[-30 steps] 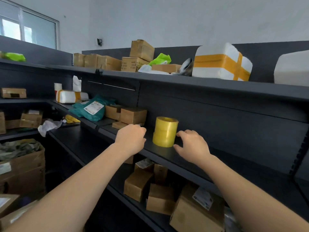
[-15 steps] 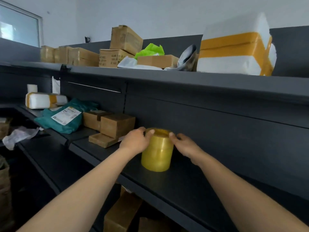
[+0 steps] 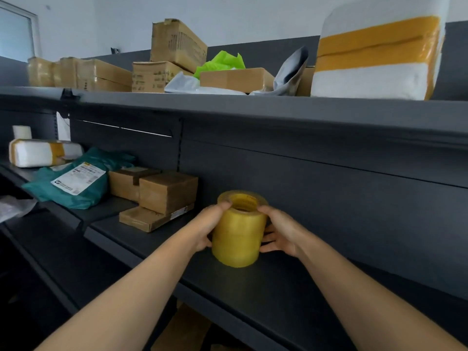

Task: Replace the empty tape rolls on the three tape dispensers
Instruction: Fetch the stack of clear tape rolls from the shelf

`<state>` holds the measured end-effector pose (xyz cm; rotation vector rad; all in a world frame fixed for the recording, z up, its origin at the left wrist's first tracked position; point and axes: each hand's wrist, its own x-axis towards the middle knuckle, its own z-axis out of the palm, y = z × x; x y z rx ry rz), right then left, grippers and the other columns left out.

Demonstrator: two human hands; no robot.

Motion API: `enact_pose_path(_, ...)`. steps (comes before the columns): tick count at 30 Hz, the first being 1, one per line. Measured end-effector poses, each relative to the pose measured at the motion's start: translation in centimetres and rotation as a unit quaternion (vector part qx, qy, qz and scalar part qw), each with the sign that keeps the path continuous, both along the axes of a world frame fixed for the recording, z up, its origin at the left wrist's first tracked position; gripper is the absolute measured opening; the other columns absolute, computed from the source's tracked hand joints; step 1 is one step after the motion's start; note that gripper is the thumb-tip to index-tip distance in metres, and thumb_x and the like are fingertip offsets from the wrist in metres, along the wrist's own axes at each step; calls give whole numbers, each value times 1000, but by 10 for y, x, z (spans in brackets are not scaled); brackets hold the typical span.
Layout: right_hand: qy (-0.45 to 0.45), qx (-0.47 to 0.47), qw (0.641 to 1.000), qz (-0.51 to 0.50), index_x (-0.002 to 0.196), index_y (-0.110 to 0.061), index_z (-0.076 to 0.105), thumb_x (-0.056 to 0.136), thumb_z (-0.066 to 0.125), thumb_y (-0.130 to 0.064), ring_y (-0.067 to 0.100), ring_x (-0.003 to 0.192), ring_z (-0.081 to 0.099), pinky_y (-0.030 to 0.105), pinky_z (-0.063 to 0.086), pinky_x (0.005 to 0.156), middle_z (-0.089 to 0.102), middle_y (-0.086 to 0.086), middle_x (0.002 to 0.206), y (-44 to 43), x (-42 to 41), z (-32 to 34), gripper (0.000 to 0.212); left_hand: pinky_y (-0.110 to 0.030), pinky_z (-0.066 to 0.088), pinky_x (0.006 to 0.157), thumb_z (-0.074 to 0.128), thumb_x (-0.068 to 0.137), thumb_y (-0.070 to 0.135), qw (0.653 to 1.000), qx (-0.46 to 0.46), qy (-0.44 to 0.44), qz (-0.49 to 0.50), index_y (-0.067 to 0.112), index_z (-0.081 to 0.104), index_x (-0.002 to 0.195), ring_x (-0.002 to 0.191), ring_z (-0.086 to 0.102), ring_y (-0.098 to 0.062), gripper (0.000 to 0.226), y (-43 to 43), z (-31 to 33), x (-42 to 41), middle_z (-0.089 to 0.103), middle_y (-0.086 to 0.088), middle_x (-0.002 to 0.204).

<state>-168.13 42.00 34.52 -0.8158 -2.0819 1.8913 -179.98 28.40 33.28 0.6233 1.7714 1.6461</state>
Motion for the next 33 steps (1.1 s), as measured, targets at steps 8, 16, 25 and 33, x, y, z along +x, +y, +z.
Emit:
enact_pose_path(8, 144, 57, 987, 48, 136, -30, 42, 70, 64, -7, 20, 117, 56, 40, 44, 104, 59, 5, 125, -4, 26, -24, 72, -36, 40, 106, 72, 78, 29, 962, 135, 212, -102, 36, 41, 129, 119, 51, -9, 61, -30, -32, 9, 54, 6, 126)
enact_pose_path(16, 136, 53, 986, 75, 146, -40, 25, 55, 72, -26, 17, 121, 53, 30, 47, 92, 50, -1, 136, -17, 56, -49, 103, -40, 23, 118, 80, 68, 28, 939, 80, 289, -170, 38, -2, 149, 142, 18, -11, 116, -41, -52, 28, 7, 13, 155)
enact_pose_path(25, 152, -8, 988, -28, 146, -27, 37, 81, 47, -74, 21, 123, 56, 48, 40, 109, 56, 6, 137, -36, 37, -50, 80, -42, 15, 119, 25, 80, 75, 983, 60, 175, -15, 34, 18, 149, 144, 13, -11, 81, -29, -41, 39, 15, 10, 158)
enact_pose_path(33, 143, -74, 986, -52, 142, -20, 44, 90, 54, -55, 30, 115, 61, 52, 46, 103, 62, 16, 127, -45, 31, -44, 64, -33, 51, 81, 35, 99, 44, 991, 128, 1, -32, 40, 25, 144, 107, 60, -19, 46, -23, -34, 51, 57, -1, 120)
